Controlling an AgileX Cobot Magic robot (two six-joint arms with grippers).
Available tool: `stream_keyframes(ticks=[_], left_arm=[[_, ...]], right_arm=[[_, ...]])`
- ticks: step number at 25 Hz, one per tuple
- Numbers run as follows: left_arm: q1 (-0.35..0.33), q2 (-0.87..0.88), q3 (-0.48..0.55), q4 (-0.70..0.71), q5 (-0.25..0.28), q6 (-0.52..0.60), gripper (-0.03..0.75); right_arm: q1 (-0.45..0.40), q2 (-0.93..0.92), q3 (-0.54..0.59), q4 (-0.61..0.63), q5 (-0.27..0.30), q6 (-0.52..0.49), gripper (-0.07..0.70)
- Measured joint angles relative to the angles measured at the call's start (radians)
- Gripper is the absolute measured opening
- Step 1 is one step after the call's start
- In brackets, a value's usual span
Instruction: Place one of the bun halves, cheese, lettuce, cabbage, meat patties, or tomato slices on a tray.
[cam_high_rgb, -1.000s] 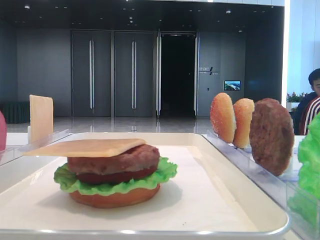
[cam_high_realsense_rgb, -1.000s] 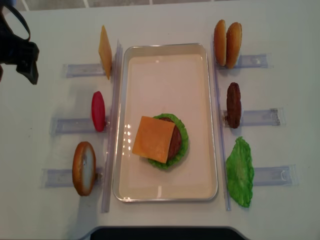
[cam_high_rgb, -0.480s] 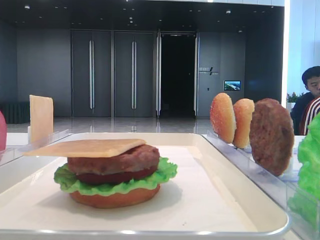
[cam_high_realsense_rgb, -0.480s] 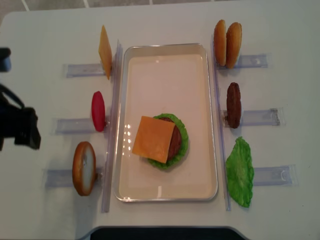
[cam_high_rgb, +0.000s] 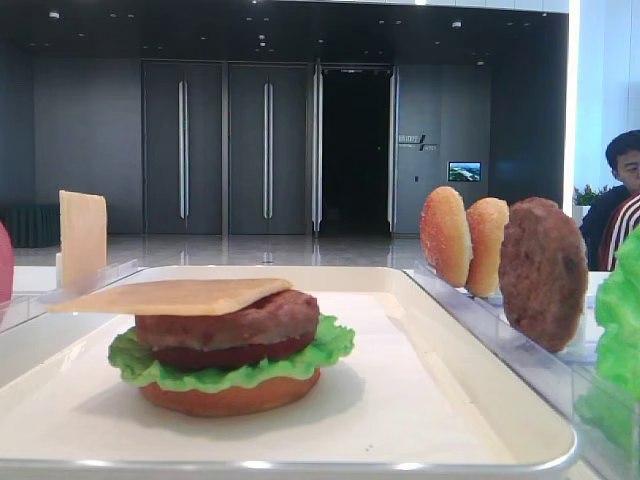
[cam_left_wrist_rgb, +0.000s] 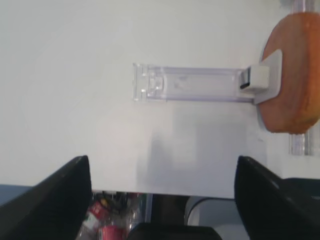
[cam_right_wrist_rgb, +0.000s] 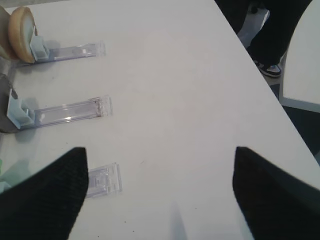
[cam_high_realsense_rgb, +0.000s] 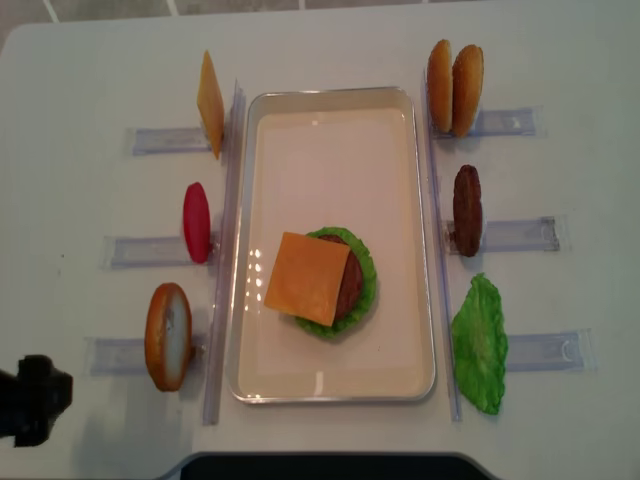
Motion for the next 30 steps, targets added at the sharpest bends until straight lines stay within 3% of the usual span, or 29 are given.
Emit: stream_keyframes(ticks=[17, 30], left_arm=[[0.0, -0.578, 0.021, 0.0, -0.013, 0.0, 0.692], [0.0, -0.591, 0.021, 0.001, -0.011, 0.0, 0.692]], right_arm=[[0.0, 0.0, 0.0, 0.0, 0.0, 0.0, 0.587], [0.0, 0.0, 0.0, 0.0, 0.0, 0.0, 0.587]])
